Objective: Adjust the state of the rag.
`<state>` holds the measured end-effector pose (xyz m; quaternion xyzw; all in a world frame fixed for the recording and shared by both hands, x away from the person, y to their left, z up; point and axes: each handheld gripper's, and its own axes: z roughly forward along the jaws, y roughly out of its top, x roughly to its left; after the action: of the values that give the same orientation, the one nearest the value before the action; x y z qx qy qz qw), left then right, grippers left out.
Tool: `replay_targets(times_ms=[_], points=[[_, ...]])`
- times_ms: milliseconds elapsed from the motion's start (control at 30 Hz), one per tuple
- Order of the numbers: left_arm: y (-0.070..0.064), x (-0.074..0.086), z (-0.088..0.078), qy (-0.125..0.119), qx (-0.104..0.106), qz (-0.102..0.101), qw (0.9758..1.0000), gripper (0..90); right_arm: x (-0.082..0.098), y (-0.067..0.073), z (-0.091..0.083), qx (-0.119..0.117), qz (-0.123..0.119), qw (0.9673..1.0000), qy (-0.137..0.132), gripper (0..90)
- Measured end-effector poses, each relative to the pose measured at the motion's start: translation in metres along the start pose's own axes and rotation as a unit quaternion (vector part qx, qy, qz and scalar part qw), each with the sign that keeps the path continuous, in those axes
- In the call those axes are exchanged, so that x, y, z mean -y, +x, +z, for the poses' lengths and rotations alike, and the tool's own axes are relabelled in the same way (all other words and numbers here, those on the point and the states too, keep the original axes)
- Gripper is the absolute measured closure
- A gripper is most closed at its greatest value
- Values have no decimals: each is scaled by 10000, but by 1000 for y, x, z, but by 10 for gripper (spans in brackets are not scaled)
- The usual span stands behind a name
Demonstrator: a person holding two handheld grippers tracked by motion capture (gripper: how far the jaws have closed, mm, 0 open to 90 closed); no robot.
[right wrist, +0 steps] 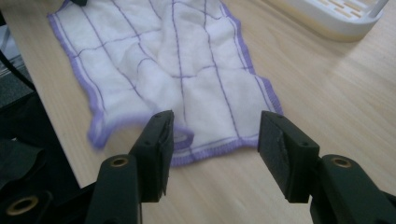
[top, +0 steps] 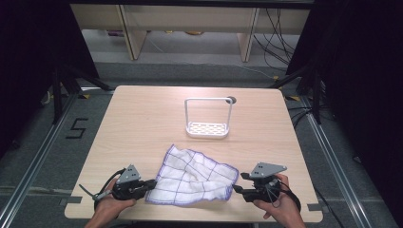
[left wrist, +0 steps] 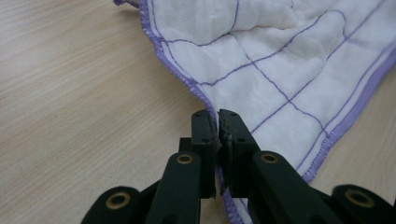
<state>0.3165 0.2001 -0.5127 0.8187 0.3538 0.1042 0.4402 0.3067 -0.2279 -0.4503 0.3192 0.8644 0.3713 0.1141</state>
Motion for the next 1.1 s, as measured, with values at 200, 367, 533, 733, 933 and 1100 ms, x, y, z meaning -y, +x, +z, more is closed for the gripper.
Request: replay_targets(times_ms=[200,367,533,733,933,1100], points=[[3,1,0,35,-7,-2,10000,838,5,-12,-5,276,359,9990,-53,477],[2,1,2,-7,-24,-15,10000,830,2,-29,15,553,556,9969,-12,496],[2,1,2,24,-28,-47,10000,830,-5,-40,43,599,640,9958,246,497],[0,1,1,-2,0,-44,10000,835,-12,-41,74,443,336,9973,471,631],[-9,10,-15,-126,126,-141,9997,831,-12,-45,73,407,279,9983,322,866],[-13,13,-17,-112,151,-93,9998,854,-33,-67,68,654,184,9975,213,868]])
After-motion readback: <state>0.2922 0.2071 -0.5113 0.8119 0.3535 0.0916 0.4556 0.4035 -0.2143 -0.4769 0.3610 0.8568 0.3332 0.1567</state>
